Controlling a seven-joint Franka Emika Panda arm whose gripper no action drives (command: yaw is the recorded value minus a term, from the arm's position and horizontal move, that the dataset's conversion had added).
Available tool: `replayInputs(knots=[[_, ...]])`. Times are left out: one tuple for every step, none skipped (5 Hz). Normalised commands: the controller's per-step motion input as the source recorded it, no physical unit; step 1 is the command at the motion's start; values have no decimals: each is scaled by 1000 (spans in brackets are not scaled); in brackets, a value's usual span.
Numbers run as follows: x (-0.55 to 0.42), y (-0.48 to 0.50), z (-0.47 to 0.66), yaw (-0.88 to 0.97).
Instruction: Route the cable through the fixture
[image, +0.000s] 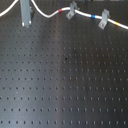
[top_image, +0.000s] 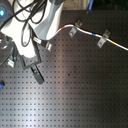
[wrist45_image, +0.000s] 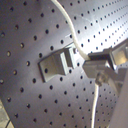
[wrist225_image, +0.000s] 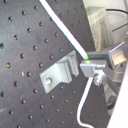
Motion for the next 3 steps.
replayInputs(knots=[[-344, -117, 440, -80], [-342, 142, 398, 0], [-144, 291, 382, 106]])
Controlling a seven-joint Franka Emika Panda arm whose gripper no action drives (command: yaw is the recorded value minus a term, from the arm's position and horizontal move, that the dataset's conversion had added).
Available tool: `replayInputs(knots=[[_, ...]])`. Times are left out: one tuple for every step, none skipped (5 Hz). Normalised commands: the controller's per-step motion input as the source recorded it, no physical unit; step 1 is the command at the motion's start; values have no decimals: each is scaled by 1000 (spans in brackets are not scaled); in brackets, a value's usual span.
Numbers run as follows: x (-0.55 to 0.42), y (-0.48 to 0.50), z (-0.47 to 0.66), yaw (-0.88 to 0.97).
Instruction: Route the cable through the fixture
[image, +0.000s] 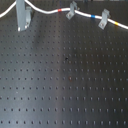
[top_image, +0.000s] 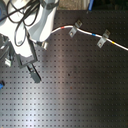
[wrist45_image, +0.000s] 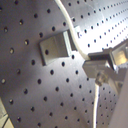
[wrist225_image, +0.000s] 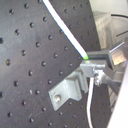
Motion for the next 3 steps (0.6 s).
replayInputs(knots=[[-57, 33, 313, 63], [-133, -128, 159, 0], [-259, -84, 262, 9]])
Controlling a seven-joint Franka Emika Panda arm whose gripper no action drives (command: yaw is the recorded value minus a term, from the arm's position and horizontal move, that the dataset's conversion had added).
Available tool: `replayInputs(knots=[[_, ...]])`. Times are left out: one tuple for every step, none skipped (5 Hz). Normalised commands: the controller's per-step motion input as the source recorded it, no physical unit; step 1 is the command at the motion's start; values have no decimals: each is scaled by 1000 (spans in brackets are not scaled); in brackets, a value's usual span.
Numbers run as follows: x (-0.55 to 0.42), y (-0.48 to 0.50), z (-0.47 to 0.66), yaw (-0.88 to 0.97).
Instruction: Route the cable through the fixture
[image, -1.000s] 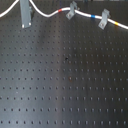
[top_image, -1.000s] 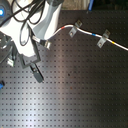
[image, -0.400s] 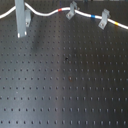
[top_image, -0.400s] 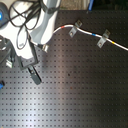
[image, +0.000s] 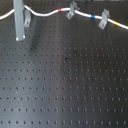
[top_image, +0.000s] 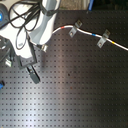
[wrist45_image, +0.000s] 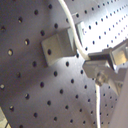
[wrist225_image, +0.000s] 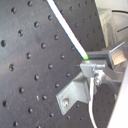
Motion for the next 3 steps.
replayInputs(knots=[[-223, 102, 524, 0], [-117, 120, 525, 0], [-63, -18, 358, 6]])
